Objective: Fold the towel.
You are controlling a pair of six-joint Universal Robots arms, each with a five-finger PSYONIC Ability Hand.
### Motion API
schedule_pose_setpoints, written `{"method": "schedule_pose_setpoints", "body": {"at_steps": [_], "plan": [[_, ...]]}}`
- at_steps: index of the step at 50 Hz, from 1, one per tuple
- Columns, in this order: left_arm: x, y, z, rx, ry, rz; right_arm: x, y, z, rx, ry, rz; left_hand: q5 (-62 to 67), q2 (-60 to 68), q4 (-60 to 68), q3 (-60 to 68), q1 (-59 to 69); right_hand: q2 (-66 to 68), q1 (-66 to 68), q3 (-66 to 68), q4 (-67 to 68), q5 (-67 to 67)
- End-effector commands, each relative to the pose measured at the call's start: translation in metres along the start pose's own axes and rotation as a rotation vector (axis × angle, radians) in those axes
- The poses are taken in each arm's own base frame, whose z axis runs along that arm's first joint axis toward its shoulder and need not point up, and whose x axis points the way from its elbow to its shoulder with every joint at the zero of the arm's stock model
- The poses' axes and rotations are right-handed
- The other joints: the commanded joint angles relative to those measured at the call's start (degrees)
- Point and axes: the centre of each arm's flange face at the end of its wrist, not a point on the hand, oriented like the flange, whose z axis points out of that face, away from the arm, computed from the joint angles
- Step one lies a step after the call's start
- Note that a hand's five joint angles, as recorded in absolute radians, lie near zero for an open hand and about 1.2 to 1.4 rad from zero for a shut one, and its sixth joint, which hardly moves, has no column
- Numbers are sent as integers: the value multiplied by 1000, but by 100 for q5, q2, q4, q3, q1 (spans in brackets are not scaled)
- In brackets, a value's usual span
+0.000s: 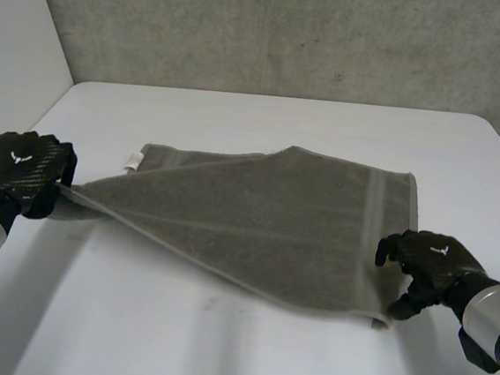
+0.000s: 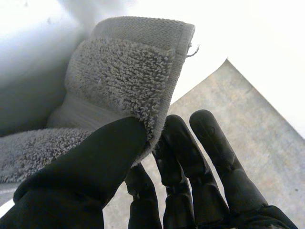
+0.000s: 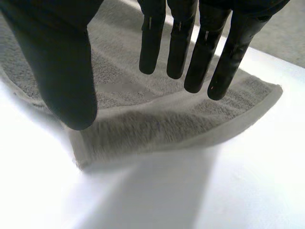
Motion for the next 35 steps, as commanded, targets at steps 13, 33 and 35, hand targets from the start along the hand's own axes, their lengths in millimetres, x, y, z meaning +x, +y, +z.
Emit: {"method": "schedule_pose_setpoints", "body": {"at_steps": [13,33,35], "plan": [[1,7,-1,-25,2,-12,-17,32,8,14,-65,-89,1073,1026,1023,1035,1205,67,504,165,139,147],[2,9,-2,-18,1,-9,-26,40,34,20,-2,-97,1073,1026,1023,1035,1205,2027,2464,2125,2098,2107],[2,9,-2,-18,-1,-9,-21,39,35,23,42,-101,1073,1026,1023,1035,1205,3101,3538,3198,3172,3180]]}}
